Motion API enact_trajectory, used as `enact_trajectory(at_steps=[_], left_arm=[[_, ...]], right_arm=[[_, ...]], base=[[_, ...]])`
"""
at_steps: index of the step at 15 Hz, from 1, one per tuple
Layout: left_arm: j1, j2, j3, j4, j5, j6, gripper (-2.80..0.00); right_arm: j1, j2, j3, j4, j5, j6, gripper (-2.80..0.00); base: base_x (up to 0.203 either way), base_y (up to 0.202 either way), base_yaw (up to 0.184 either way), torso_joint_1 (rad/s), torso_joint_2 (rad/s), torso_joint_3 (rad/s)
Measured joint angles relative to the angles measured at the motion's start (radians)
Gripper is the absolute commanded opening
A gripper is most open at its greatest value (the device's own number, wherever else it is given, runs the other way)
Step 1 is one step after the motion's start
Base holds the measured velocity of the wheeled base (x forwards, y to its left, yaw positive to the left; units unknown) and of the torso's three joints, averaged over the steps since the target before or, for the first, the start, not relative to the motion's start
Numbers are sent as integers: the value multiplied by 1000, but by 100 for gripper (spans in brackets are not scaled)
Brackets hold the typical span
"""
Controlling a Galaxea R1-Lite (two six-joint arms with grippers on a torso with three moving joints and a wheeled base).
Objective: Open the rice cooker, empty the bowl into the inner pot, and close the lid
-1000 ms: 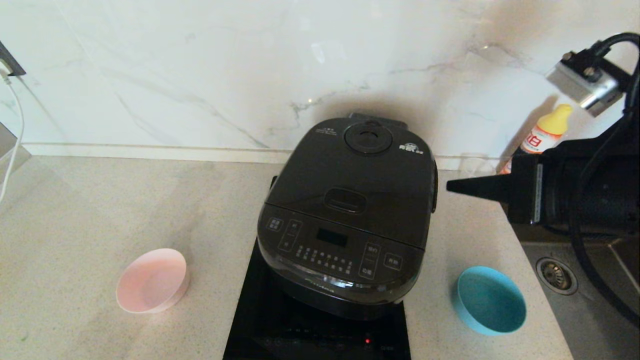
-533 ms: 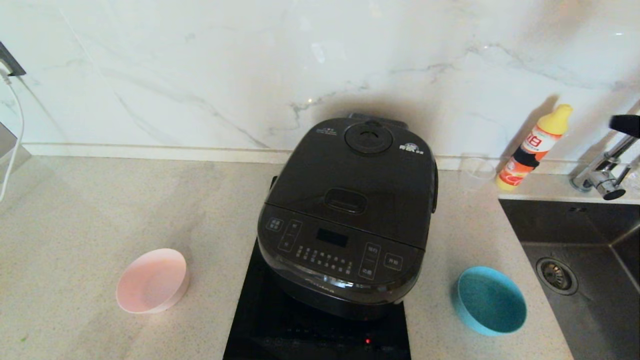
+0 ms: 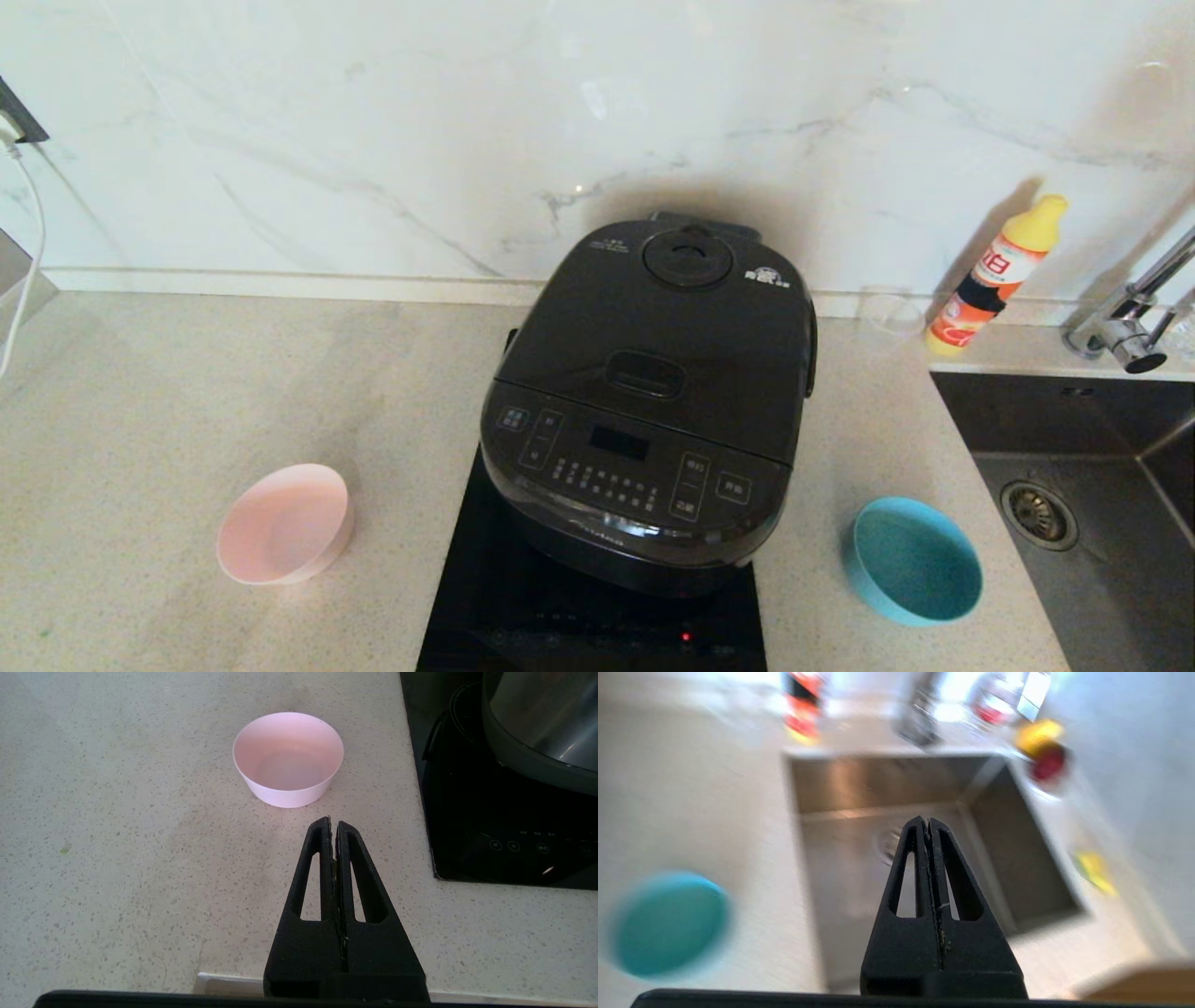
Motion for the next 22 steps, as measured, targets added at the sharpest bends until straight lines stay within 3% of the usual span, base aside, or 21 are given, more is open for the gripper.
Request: enact_trajectory(at_steps=[3, 5, 7, 12, 13, 22], left_arm=[[0, 0, 0, 0, 0, 0, -280], [0, 0, 0, 0, 0, 0, -280], [0, 0, 0, 0, 0, 0, -280], [0, 0, 0, -1, 0, -2, -280], [-1, 0, 0, -1, 0, -2, -280], [0, 0, 0, -1, 0, -2, -280]], right_arm=[[-100, -209, 237, -7, 61, -87, -280], [-126, -323, 409, -51, 88, -94, -280], [-136, -441, 550, -98, 169, -71, -280], [-141, -541, 666, -138, 634, -1, -280], [-141, -545, 676, -140, 671, 11, -280], [-140, -554, 688, -129, 679, 10, -280]], base=[[0, 0, 0, 0, 0, 0], [0, 0, 0, 0, 0, 0], [0, 0, 0, 0, 0, 0], [0, 0, 0, 0, 0, 0], [0, 0, 0, 0, 0, 0], [0, 0, 0, 0, 0, 0]])
